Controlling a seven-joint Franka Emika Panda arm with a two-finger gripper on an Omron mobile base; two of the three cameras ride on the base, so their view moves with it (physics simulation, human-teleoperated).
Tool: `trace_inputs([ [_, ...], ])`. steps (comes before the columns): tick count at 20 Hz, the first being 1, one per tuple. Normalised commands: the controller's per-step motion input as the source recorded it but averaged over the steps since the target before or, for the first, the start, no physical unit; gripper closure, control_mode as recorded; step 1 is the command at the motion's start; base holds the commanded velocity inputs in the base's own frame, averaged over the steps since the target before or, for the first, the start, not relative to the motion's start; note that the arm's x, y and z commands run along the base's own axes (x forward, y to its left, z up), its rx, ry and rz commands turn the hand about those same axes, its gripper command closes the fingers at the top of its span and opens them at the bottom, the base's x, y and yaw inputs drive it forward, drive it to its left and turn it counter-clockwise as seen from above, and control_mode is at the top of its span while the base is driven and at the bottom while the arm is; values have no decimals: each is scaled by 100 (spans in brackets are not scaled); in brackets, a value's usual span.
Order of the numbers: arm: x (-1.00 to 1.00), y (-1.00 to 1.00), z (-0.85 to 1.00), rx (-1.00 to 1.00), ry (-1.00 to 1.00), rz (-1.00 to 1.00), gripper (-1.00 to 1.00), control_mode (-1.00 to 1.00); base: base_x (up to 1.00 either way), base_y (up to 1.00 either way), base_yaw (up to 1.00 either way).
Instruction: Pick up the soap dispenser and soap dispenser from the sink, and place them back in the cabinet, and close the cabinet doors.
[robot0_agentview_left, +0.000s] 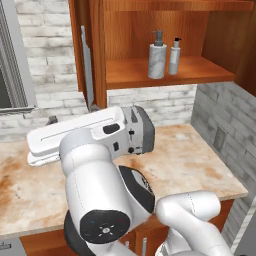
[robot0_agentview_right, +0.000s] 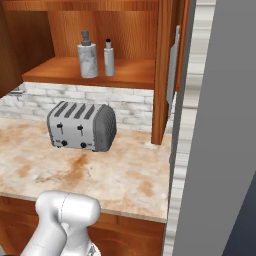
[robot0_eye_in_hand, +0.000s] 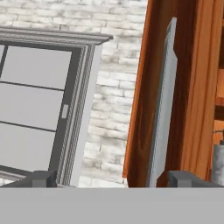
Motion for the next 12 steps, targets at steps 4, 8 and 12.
trace_inputs([
  [4,26,0,0,0,-2,0,-100,-100,0,0,0],
  [8,21,0,0,0,-1,0,-100,-100,0,0,0],
  [12,13,0,0,0,0,0,-100,-100,0,0,0],
])
